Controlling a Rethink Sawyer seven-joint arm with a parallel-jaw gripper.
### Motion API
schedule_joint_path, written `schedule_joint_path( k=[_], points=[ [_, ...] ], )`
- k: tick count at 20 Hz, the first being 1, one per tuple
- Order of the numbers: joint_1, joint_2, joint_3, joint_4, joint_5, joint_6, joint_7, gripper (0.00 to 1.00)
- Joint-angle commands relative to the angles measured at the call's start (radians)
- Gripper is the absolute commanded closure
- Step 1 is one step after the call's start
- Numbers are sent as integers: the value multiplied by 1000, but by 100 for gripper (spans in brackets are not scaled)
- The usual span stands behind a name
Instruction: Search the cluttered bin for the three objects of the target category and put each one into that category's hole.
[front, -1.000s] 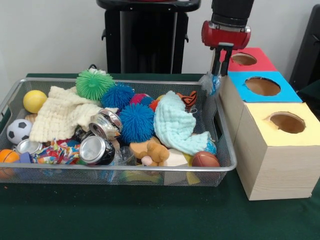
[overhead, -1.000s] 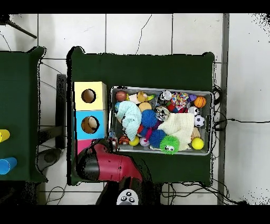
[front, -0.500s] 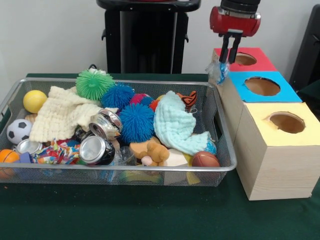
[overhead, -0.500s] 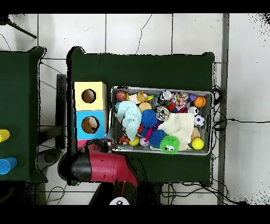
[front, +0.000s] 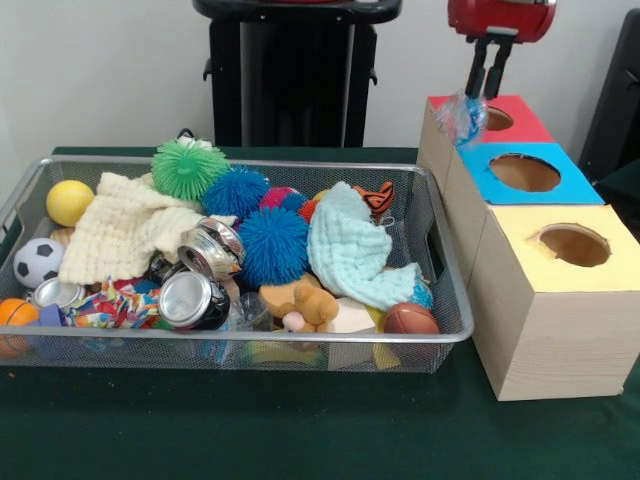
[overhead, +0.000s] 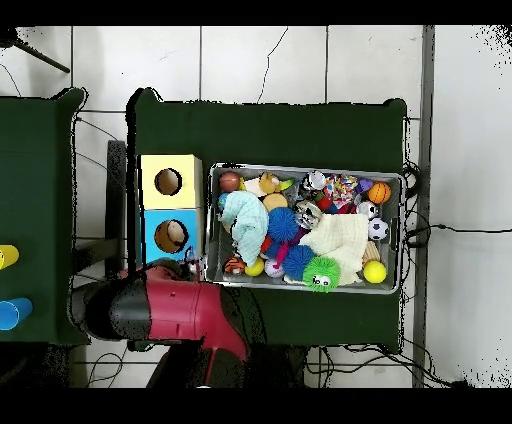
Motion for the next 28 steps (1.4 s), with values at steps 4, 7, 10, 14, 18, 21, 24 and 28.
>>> schedule_joint_path(
  k=[4, 7, 10, 14, 18, 21, 24, 28],
  points=[
    [37, 18, -8, -151, 71, 138, 317, 100],
    [50, 33, -15, -162, 77, 129, 327, 100],
    [60, 42, -25, -192, 79, 153, 334, 100],
    [55, 62, -17, -214, 80, 147, 333, 100],
    [48, 76, -3, -199, 81, 106, 332, 100],
    [50, 75, -3, -189, 78, 98, 336, 100],
    [50, 76, -5, -193, 76, 101, 337, 100],
    [8, 89, 28, -184, 76, 101, 288, 100]
  ],
)
